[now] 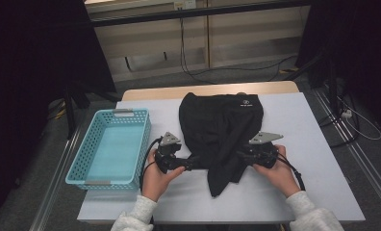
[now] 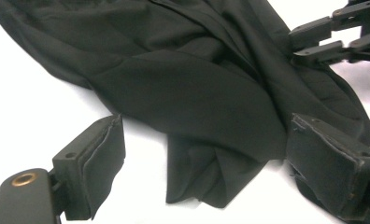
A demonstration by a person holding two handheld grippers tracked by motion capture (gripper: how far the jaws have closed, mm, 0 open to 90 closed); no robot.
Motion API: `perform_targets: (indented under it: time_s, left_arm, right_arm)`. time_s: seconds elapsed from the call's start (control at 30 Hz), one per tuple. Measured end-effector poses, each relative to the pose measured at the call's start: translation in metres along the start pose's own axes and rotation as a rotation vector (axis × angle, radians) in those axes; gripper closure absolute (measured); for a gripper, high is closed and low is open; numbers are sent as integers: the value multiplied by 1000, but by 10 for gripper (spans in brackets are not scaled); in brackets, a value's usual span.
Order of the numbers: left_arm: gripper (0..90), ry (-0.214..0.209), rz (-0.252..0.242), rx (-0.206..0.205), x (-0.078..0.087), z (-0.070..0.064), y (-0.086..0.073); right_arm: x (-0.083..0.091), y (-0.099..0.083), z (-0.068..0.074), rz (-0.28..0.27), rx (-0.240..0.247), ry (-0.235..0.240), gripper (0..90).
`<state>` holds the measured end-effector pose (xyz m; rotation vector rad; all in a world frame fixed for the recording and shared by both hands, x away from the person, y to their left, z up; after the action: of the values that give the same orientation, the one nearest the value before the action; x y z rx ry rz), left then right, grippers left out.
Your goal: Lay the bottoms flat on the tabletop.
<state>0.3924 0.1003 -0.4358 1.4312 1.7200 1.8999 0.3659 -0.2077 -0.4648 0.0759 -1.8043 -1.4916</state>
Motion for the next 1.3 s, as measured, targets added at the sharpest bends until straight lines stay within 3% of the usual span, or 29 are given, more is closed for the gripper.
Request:
perform_targets:
  time_s: [0.07, 0.17, 0.27, 0.5, 0.7, 0.83, 0.93, 1.07, 1.2, 1.3]
  left_arm:
    - [123, -2, 2, -7, -1, -1, 0]
    - [123, -9, 5, -11, -3, -3, 1]
    - [123, -9, 6, -17, -5, -4, 3]
    - [122, -22, 13, -33, -10, -7, 5]
    - [121, -30, 18, -35, -12, -8, 6]
    - [121, -27, 20, -35, -13, -6, 5]
    - [121, -27, 15, -35, -13, -6, 7]
    - [121, -29, 16, -42, -13, -6, 7]
    - [122, -25, 19, -36, -13, -7, 6]
    - [122, -32, 16, -41, -13, -9, 7]
  right_arm:
    - [8, 0, 2, -16, 2, -8, 513]
    - [19, -2, 5, -46, -17, 15, 438]
    - [26, -6, 10, -47, -25, 14, 376]
    - [41, -14, 17, -49, -19, 17, 334]
    - [49, -19, 21, -64, -44, 17, 325]
    - [46, -21, 28, -56, -23, 45, 433]
    - [44, -21, 36, -44, 6, 125, 565]
    - [36, -23, 46, 7, 41, 191, 602]
    - [29, -24, 53, 29, 80, 198, 560]
    - [27, -23, 53, 35, 104, 173, 642]
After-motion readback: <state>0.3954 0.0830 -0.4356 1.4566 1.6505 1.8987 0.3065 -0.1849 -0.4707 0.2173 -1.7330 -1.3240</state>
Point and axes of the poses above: each handheld gripper's, and its own axes: x roughly backward along the jaws, y roughly out of its top, z roughly to its left, the point moved 1 cm from there along -x, roughly forward along the jaws, and after that the axes turned 7 degrees about -z, right-handed, at the moved point
